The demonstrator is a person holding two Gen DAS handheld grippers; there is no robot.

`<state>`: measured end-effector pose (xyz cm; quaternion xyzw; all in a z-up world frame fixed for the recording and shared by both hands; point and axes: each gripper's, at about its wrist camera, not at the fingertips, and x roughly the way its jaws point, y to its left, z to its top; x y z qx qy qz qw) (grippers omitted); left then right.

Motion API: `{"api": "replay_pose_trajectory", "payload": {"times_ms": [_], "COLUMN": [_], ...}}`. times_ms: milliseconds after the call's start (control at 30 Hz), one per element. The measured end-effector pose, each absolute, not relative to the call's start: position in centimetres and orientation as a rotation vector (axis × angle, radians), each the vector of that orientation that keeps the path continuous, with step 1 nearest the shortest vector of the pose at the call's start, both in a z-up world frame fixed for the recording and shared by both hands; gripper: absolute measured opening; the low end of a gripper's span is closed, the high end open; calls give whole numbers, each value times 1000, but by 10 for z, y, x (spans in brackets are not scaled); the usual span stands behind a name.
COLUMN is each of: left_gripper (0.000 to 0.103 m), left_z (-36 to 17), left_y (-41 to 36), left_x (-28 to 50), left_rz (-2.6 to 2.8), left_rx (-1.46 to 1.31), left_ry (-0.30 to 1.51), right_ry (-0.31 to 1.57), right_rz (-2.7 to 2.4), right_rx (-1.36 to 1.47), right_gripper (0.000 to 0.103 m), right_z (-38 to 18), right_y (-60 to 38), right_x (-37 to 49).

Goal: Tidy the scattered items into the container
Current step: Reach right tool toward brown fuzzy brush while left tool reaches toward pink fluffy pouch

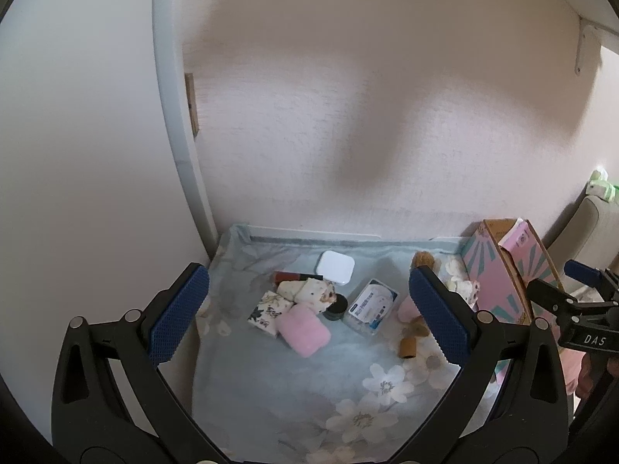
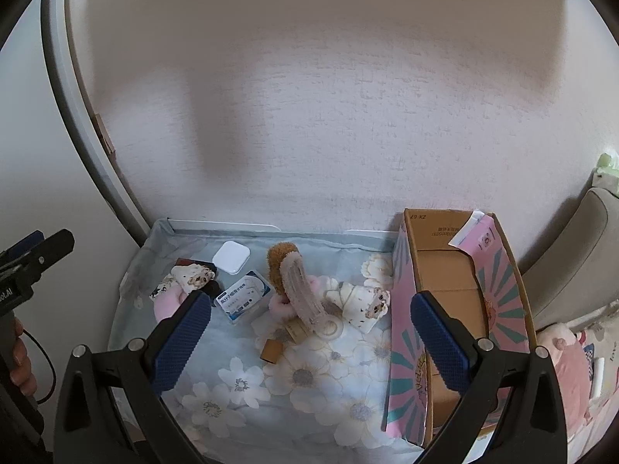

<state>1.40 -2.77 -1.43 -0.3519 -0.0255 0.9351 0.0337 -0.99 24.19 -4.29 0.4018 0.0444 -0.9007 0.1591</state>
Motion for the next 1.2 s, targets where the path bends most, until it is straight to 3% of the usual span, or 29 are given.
{"api": "replay_pose_trajectory", "payload": {"times_ms": [467, 1000, 1200], "left_gripper": [103, 103, 99], "left_z": [-31, -153, -190], "left_y": [-31, -29, -23], "left_x": [15, -25, -43], "left_rz": [2851, 2721, 2705], "left_rx": [-1129, -1313, -1364], "left_ry": [-69, -22, -82], "right_ry": [128, 250, 269], "right_rz": [-2551, -2396, -2342], "right_rx": [1140, 1190, 1227], "right_gripper": [103, 102, 92], "right_z": [-47, -116, -158], "right_y": [246, 231, 212], "right_x": [-12, -51, -74]}}
